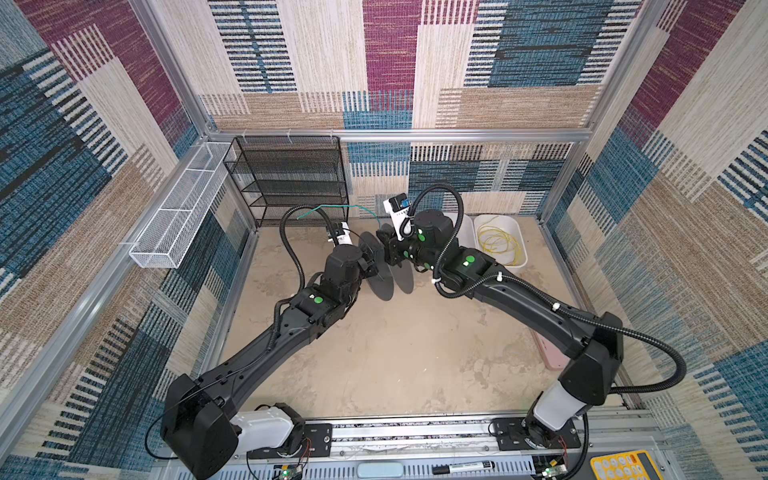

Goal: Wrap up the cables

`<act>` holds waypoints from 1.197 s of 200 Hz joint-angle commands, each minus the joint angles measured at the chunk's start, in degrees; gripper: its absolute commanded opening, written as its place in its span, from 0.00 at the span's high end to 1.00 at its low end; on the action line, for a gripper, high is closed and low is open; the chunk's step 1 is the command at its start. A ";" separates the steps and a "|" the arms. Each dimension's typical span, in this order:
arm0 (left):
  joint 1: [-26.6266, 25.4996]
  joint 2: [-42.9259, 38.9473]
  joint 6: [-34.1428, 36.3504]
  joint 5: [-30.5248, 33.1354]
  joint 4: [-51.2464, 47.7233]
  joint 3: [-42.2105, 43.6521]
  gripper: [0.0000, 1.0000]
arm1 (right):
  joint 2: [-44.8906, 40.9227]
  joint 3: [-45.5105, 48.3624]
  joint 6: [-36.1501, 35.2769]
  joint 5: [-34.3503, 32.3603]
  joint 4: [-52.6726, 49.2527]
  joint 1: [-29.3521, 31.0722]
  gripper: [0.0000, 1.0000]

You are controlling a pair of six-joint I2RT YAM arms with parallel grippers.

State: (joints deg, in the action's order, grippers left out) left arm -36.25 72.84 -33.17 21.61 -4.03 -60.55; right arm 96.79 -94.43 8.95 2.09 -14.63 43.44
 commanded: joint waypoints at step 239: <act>-10.48 4.55 39.06 -0.51 -28.99 0.52 1.00 | 10.57 10.99 20.17 25.47 16.72 -18.17 0.90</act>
State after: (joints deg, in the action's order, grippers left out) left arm -46.19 77.87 1.91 28.80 -18.50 -60.36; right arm 107.57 -82.70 29.67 38.39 -11.79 26.89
